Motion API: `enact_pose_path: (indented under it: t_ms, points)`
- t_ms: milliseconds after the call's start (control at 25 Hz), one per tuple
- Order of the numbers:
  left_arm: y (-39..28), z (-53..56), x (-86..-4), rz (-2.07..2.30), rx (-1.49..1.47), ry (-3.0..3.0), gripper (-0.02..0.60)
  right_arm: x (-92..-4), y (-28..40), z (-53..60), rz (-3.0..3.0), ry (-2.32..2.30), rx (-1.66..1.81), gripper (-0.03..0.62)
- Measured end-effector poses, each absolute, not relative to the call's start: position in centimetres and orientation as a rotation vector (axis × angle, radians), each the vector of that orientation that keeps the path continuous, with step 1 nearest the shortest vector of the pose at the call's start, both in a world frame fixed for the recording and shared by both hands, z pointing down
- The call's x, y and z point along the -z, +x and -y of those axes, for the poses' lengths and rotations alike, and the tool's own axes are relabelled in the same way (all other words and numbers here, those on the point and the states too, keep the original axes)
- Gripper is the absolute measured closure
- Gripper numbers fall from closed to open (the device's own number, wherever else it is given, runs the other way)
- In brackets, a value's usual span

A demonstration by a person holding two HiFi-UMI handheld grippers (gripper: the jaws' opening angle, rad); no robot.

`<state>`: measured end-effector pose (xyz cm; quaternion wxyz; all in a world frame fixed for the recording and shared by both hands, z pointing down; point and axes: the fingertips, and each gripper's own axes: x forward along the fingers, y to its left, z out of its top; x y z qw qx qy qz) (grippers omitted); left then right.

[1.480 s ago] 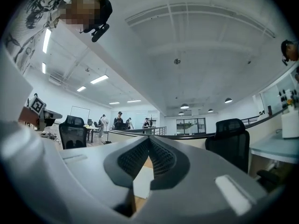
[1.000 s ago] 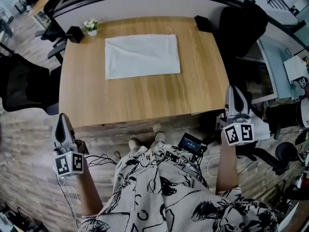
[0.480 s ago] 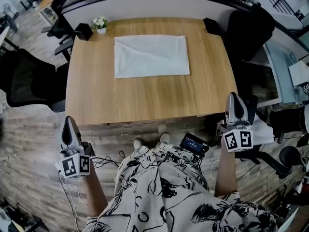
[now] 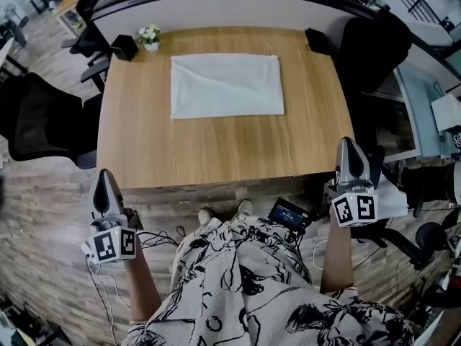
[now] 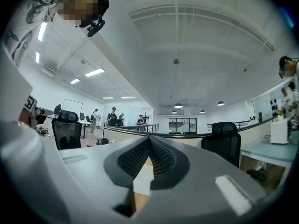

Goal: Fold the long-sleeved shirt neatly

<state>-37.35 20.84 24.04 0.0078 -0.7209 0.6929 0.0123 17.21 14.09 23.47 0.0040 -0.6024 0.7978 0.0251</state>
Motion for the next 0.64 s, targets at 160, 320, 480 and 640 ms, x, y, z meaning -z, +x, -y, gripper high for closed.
enact_pose_path:
  t_ms: [160, 320, 480, 640]
  points:
    - [-36.7, -20.4, -23.9, -2.155, -0.040, -2.262, 0.575, -23.3, 17.5, -13.8, -2.506, -1.893, -0.095, 0.588]
    - [-36.3, -19.7, -24.0, -2.139, -0.033, -2.277, 0.576, -23.3, 17.5, -13.2, -2.507, -1.891, -0.092, 0.588]
    - [-36.2, -19.5, -24.0, -2.141, -0.035, -2.279, 0.575, -23.3, 17.5, -12.9, -2.505, -1.904, -0.091, 0.588]
    - [-36.3, -19.2, -24.0, -2.140, -0.028, -2.285, 0.577, -23.1, 17.4, -12.5, -2.506, -1.911, -0.096, 0.588]
